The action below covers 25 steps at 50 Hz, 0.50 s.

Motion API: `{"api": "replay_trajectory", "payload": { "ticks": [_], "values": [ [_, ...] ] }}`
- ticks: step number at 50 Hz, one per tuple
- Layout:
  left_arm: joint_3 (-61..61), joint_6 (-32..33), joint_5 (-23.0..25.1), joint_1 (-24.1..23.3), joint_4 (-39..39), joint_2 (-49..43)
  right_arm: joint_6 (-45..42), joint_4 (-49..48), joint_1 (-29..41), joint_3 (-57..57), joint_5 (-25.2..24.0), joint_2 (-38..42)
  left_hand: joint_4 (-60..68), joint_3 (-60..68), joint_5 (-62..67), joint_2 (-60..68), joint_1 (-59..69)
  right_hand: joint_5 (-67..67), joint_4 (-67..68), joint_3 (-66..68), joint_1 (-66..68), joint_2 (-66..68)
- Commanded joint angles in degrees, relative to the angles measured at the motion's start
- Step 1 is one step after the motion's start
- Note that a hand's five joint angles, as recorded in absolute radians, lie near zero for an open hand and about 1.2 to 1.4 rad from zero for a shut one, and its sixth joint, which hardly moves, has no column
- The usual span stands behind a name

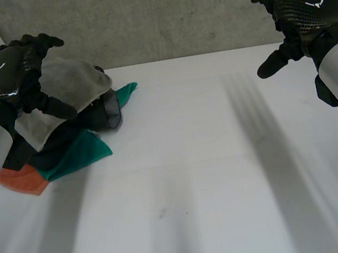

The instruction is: Fold the laundry.

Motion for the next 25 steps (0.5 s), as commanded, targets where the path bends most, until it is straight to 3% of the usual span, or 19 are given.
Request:
{"api": "replay_trajectory", "payload": {
  "ticks": [1, 9, 15, 25],
  "values": [
    [1.58, 0.35, 0.32, 0.93, 2.23, -1.16, -0.13, -0.01, -0.21, -0.23, -0.36, 0.22, -5.01, -4.92, -4.90, -4.96, -4.93, -5.76, -6.06, -5.93, -5.02, -5.42],
    [5.27, 0.96, 0.67, 2.15, 7.24, -6.25, -0.22, -0.10, -0.30, -0.06, -0.45, 0.22, -4.67, -4.58, -4.57, -4.62, -4.60, -5.76, -6.06, -5.93, -5.02, -5.42],
    [13.96, 2.63, 0.76, 6.46, 7.33, -17.23, -0.22, -0.18, -0.48, -0.05, -0.54, 0.40, -4.17, -4.07, -4.06, -4.12, -4.09, -5.76, -6.06, -5.93, -5.02, -5.42],
    [30.40, 19.76, 0.50, 13.32, 7.94, -40.52, -2.93, -0.18, -0.39, -0.05, -0.54, 1.62, -1.99, -1.89, -1.88, -1.94, -1.91, -5.76, -6.06, -5.93, -5.02, -5.42]
  ]
}}
